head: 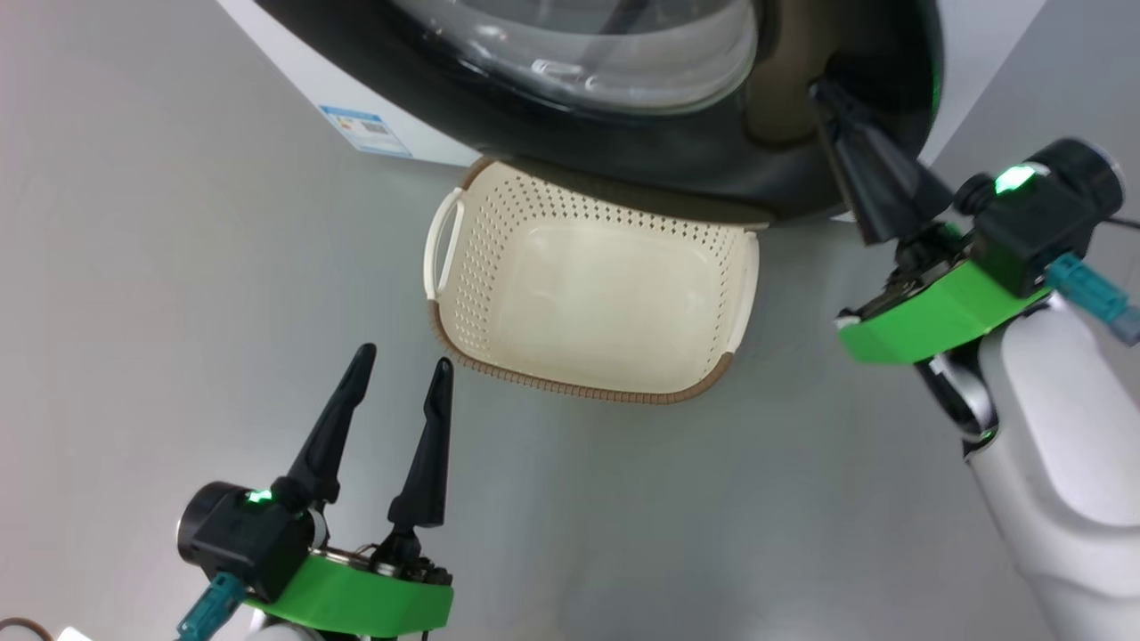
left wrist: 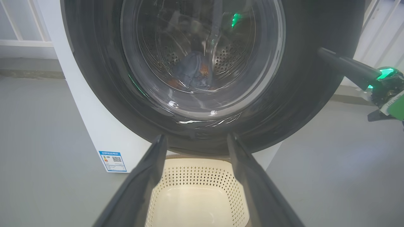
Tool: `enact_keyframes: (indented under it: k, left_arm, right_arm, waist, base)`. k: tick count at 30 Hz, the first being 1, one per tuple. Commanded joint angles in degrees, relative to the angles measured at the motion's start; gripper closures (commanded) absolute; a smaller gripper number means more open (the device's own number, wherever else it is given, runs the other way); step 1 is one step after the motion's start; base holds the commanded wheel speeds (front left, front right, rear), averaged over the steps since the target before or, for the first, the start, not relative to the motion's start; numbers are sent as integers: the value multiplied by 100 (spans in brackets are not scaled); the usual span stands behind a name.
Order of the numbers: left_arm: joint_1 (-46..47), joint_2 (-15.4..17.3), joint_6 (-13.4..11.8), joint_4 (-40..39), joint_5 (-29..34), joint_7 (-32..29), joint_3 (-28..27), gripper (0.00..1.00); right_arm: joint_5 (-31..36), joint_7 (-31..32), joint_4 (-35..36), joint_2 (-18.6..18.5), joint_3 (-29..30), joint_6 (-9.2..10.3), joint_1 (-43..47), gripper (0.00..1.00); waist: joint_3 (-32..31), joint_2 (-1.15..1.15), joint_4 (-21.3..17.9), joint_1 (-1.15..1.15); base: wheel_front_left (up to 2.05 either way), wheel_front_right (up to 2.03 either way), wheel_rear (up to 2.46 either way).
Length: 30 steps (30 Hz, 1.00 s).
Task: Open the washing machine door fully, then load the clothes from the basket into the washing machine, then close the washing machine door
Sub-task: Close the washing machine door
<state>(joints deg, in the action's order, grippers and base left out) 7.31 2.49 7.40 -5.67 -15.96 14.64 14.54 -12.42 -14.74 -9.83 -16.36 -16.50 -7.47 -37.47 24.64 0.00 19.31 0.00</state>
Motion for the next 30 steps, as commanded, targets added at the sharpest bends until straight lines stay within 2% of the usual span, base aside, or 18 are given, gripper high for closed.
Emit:
enact_keyframes:
  k: [1,12,21,30]
  left_arm:
    - [110,47,9,-212,-36,36,-146,0]
    - [104,40,9,-405,-262,36,72,0]
    - [74,40,9,-479,-344,36,210,0]
    - [111,39,9,-585,-430,36,218,0]
  right_arm:
    - [60,-26,160,-32,-2,-2,-158,100]
    - [48,-26,10,-607,221,-2,-876,100]
    - [47,-26,-364,-903,504,-2,-1324,100]
    - [113,-26,-594,-948,834,-2,-1492,100]
  waist:
    - [139,0,80,0]
    - [566,0,328,0]
    - [685,0,640,0]
    - [582,0,630,0]
  base:
    - [0,0,0]
    - [0,0,0]
    - [0,0,0]
    - [0,0,0]
